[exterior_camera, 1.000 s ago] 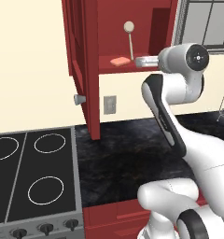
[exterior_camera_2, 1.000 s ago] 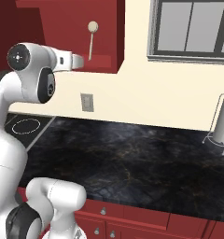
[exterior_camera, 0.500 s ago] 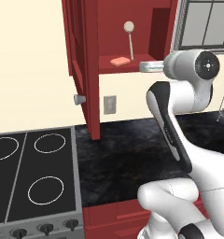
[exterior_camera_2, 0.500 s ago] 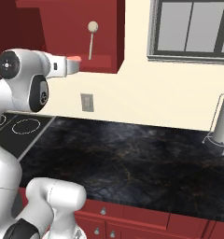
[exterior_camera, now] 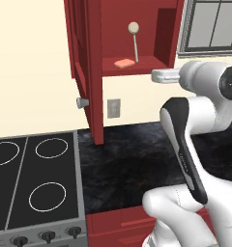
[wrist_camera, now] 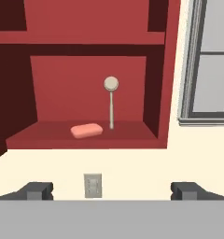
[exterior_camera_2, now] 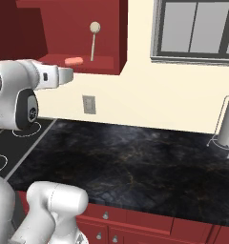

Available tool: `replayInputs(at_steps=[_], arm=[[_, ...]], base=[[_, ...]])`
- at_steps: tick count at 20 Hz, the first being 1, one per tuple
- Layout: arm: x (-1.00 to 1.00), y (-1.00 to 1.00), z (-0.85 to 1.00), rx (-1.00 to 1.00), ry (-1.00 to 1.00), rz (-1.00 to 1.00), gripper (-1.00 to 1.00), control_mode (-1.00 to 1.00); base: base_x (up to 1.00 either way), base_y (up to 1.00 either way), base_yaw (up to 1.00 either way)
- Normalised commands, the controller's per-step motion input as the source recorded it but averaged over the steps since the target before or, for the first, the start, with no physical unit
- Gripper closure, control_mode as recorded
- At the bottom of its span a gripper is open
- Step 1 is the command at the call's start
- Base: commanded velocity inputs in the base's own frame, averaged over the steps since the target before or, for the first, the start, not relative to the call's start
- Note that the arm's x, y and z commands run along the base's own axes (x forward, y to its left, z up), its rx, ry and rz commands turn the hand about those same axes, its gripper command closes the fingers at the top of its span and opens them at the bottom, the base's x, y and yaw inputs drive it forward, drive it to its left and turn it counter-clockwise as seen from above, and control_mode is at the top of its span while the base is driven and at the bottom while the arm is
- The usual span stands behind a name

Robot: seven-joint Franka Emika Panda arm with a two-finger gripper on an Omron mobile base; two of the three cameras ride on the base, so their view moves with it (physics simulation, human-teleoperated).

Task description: Pick up the bar soap and dish brush from the sink, and place them back in the cabinet, and close the cabinet door.

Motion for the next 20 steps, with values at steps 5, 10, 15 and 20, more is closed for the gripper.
replayInputs(at_steps=[5, 10, 15, 20], arm=[[-0.65, 0.0, 0.08, 0.0, -0.11, 0.0, -1.0, -1.0], [-0.65, 0.11, 0.07, -0.02, -0.12, 0.0, -1.0, -1.0], [-0.5, 0.24, 0.06, -0.03, -0.12, 0.03, -1.0, -1.0], [-0.56, 0.29, 0.1, -0.02, -0.08, 0.01, -1.0, -1.0]], base=[[0.0, 0.0, 0.0], [0.0, 0.0, 0.0], [0.0, 0.0, 0.0], [0.0, 0.0, 0.0]])
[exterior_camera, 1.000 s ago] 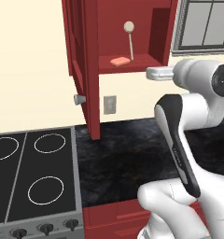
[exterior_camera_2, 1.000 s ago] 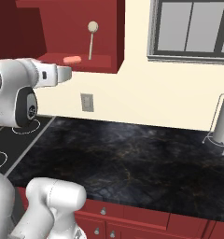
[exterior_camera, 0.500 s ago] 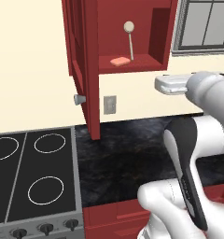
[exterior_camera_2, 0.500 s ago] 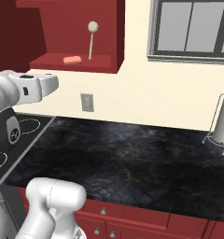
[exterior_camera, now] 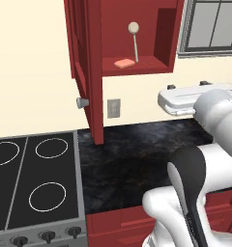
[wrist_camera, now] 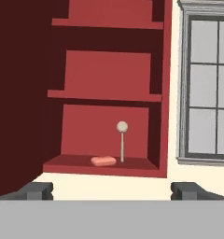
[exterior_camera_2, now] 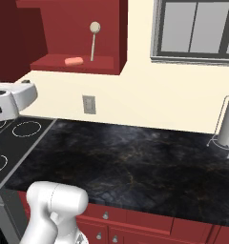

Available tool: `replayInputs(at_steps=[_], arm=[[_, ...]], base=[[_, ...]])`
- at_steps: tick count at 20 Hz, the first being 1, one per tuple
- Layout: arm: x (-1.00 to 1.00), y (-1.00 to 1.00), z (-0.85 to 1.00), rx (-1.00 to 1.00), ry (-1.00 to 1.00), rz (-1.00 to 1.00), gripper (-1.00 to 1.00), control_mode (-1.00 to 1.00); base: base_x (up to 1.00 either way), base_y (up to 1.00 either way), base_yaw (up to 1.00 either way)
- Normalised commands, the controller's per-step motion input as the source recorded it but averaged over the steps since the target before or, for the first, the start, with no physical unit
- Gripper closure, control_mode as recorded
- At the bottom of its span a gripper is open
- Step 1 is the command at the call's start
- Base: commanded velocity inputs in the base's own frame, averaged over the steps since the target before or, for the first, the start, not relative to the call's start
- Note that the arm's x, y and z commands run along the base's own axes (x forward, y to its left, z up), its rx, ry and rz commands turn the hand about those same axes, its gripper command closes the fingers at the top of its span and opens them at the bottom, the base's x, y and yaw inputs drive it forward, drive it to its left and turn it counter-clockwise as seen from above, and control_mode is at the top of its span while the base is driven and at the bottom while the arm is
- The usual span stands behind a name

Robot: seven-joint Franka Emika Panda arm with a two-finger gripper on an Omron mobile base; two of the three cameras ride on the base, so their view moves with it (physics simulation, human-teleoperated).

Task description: Pick up the bar soap and dish brush from the sink, and place them back in the cabinet, and close the cabinet door.

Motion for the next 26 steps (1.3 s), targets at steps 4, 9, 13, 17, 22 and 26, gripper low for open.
replayInputs(at_steps=[4, 9, 13, 17, 22, 26], arm=[[-0.59, 0.19, 0.12, 0.0, -0.05, 0.0, -1.0, -1.0], [-0.62, 0.05, 0.15, 0.0, -0.03, 0.0, -1.0, -1.0], [-0.52, 0.14, 0.01, 0.0, -0.01, 0.0, -1.0, -1.0], [-0.38, 0.22, 0.0, -0.01, -0.01, 0.0, -1.0, -1.0], [-0.38, 0.26, 0.0, -0.01, 0.0, 0.0, -1.0, -1.0], [-0.27, 0.33, 0.0, -0.02, 0.0, 0.0, -1.0, -1.0]], base=[[0.0, 0.0, 0.0], [0.0, 0.0, 0.0], [0.0, 0.0, 0.0], [0.0, 0.0, 0.0], [0.0, 0.0, 0.0], [0.0, 0.0, 0.0]])
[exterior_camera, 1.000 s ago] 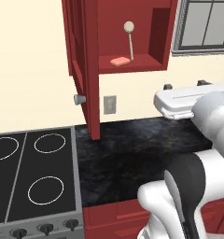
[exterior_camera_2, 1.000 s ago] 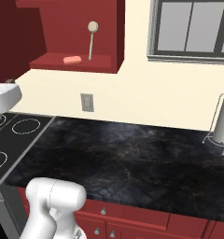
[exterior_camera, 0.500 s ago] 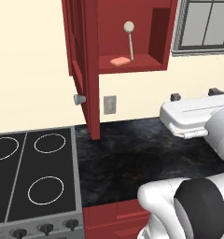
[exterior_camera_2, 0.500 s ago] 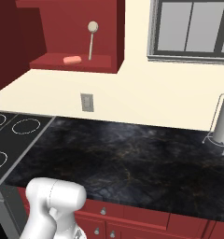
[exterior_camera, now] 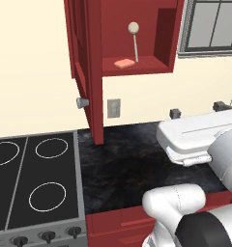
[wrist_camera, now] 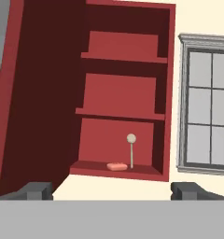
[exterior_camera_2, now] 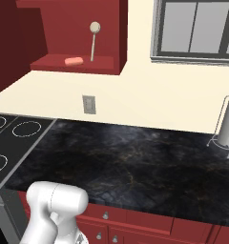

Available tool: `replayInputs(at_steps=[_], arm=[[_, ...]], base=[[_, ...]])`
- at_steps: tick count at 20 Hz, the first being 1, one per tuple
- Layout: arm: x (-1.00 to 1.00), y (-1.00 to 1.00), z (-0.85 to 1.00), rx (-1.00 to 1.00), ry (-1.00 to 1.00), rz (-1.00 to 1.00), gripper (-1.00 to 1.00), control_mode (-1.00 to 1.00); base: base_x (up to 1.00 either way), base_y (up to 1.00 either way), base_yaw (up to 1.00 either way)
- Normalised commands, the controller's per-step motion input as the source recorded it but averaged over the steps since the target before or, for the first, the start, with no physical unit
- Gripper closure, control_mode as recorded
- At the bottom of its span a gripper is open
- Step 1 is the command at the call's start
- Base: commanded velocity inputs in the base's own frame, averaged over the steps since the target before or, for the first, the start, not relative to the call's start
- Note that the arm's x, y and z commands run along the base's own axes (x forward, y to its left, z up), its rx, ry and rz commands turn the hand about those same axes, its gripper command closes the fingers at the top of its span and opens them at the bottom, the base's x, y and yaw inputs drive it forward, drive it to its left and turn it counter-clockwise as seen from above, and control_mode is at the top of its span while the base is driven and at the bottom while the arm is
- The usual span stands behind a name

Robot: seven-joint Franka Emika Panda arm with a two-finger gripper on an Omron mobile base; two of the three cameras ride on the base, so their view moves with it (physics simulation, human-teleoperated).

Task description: Pick up the bar soap and dish brush from the sink, and place them back in the cabinet, and close the cabinet door.

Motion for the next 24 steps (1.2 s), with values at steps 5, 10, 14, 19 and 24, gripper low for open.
replayInputs(at_steps=[5, 10, 14, 19, 24], arm=[[-0.2, 0.27, 0.0, 0.0, 0.0, 0.0, -1.0, -1.0], [-0.16, 0.23, 0.0, 0.0, -0.02, 0.0, -1.0, -1.0], [-0.09, 0.33, 0.0, 0.0, 0.0, 0.0, -1.0, -1.0], [-0.02, 0.3, 0.0, 0.0, 0.0, 0.0, -1.0, -1.0], [0.0, 0.28, 0.0, 0.0, 0.0, 0.0, -1.0, -1.0]], base=[[0.0, 0.0, 0.0], [0.0, 0.0, 0.0], [0.0, 0.0, 0.0], [0.0, 0.0, 0.0], [0.0, 0.0, 0.0]])
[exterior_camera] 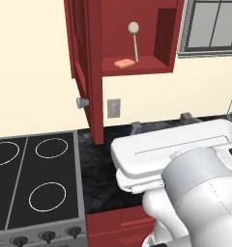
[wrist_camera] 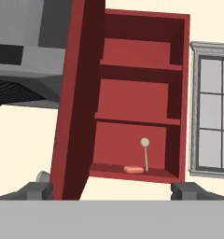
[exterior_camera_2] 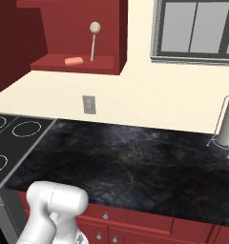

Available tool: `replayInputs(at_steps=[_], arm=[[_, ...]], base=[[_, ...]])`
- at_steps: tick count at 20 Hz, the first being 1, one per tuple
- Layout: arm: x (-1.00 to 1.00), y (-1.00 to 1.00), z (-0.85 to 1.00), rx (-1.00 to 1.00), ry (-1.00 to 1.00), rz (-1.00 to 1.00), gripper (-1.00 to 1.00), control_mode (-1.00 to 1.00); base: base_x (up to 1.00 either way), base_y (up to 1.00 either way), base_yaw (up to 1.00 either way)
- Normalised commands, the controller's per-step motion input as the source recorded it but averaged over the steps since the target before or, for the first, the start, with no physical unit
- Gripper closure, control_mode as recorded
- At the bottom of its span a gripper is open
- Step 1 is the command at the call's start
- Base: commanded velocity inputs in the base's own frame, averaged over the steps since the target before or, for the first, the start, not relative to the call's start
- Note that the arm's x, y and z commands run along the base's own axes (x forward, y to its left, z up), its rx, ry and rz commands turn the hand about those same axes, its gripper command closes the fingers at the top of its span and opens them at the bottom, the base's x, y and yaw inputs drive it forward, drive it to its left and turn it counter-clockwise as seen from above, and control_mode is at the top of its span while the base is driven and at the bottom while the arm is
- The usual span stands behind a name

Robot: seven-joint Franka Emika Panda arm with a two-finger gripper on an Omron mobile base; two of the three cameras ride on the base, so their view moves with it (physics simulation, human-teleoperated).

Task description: Pick up the bar soap and dish brush from the sink, and place them back in the cabinet, and close the cabinet door.

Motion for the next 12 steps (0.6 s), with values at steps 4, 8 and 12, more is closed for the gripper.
replayInputs(at_steps=[4, 8, 12], arm=[[0.0, 0.26, 0.0, 0.0, 0.0, 0.0, -1.0, -1.0], [0.0, 0.28, 0.0, 0.0, 0.0, 0.0, -1.0, -1.0], [0.0, 0.24, 0.0, 0.0, 0.0, 0.0, -1.0, -1.0]], base=[[0.0, 0.0, 0.0], [0.0, 0.0, 0.0], [0.0, 0.0, 0.0]])
